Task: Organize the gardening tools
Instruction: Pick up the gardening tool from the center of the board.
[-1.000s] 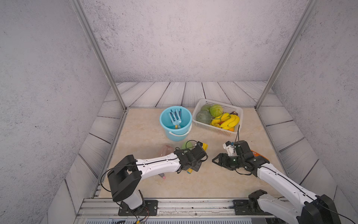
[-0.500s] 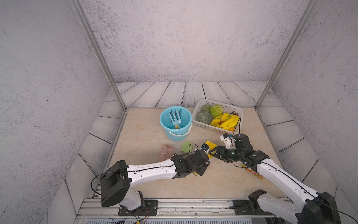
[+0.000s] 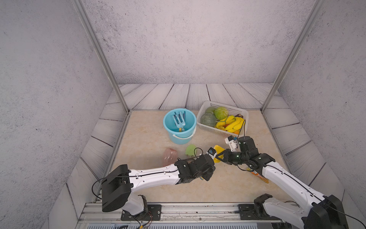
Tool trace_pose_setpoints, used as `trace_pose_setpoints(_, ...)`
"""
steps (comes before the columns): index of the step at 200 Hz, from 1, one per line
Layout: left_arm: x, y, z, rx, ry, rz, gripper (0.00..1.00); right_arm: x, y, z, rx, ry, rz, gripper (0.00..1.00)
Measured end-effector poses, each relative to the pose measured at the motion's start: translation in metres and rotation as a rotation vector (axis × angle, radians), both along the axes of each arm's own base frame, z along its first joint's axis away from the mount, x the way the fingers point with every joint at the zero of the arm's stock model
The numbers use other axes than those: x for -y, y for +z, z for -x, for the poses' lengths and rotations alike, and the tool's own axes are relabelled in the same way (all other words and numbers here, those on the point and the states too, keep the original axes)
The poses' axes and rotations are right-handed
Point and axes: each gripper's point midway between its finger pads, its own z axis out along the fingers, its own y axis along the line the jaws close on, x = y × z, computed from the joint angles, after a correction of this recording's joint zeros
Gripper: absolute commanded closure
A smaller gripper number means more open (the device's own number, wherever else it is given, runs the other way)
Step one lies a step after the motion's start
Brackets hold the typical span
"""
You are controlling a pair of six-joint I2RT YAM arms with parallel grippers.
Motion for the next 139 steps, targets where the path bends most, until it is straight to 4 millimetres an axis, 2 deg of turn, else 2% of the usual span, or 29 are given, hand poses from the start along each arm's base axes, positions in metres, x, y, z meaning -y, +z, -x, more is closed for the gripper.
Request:
trace_pose_setpoints(29, 0.000, -0.001, 0.000, -0.006, 0.003, -0.007, 0.60, 0.000, -0.002, 0.004, -0.003, 0.013, 0.015, 0.98)
trace_pose_setpoints(77, 0.006, -0.006, -0.001, -0.020, -0.001, -0.034, 0.61, 0.000, 0.000, 0.010, 0.018, 0.038, 0.030, 0.98)
trace_pose_setpoints(92, 0.008, -0.007, -0.001, -0.029, -0.004, -0.037, 0.68, 0.001, 0.001, 0.011, 0.025, 0.040, 0.042, 0.97)
trace_pose_setpoints(112, 0.012, -0.005, 0.001, -0.038, -0.012, -0.027, 0.84, 0.000, 0.003, 0.010, 0.040, 0.045, 0.052, 0.95)
trace_pose_setpoints(129, 0.012, -0.004, 0.001, -0.041, -0.011, -0.026, 1.00, 0.000, 0.005, 0.010, 0.052, 0.044, 0.059, 0.84)
trace_pose_setpoints(139, 0.012, -0.004, 0.000, -0.038, -0.013, -0.030, 1.00, 0.000, 0.005, 0.010, 0.054, 0.046, 0.061, 0.75)
